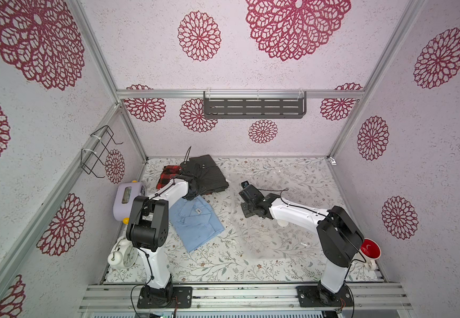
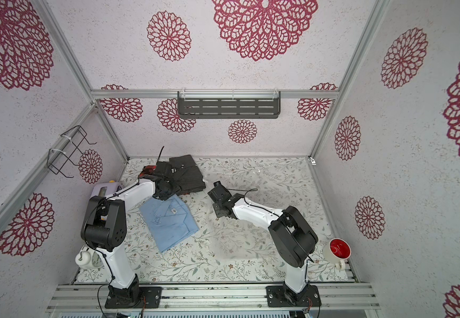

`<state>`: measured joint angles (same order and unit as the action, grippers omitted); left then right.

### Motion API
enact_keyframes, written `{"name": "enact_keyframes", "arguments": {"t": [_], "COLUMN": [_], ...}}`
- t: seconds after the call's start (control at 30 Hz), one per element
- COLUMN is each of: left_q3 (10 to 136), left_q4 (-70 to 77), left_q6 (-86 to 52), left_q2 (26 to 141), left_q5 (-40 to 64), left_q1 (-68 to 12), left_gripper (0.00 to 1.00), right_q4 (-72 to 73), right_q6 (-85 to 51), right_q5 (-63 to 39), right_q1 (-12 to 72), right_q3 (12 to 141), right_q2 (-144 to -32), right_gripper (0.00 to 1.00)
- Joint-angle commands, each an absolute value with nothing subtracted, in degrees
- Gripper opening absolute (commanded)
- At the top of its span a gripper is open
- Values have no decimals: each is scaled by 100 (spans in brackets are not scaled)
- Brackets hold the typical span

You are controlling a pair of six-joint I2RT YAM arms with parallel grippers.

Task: Place the folded shirt into the vacuum bag
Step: Adjust the shirt at the center of the board, then pick up the shirt from the center of the board.

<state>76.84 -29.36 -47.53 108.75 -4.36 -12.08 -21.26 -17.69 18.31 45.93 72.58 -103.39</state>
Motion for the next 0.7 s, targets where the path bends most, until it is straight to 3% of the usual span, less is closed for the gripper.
{"name": "enact_keyframes", "arguments": {"t": [0.0,0.17,0.4,0.67], "left_q3": [7397,6896,6227,5705], "left_q4": [-3134,-3436,-3862,-3733], "left_q6": [-4584,-4307,-4422,-4885], "left_q2": [10272,9458,8931,9307], "left_q5": [-620,-1106,-1258,-1058], "left_q1": [-1326,-1934,-2981,-3756], "left_gripper": [67,77,78,79], "right_q4": [-2223,-2215,-2206,-2147], "right_q6": [-1906,-1962,-2057,-2118], "right_q5": [1824,1822,1767,1690], "right_q1": [4622,4622,4624,4629], "right_q3": [7242,7202,7188,7184], "right_q2": [-10186,-10203,-10299,-10362], "right_gripper": [0,0,0,0]}}
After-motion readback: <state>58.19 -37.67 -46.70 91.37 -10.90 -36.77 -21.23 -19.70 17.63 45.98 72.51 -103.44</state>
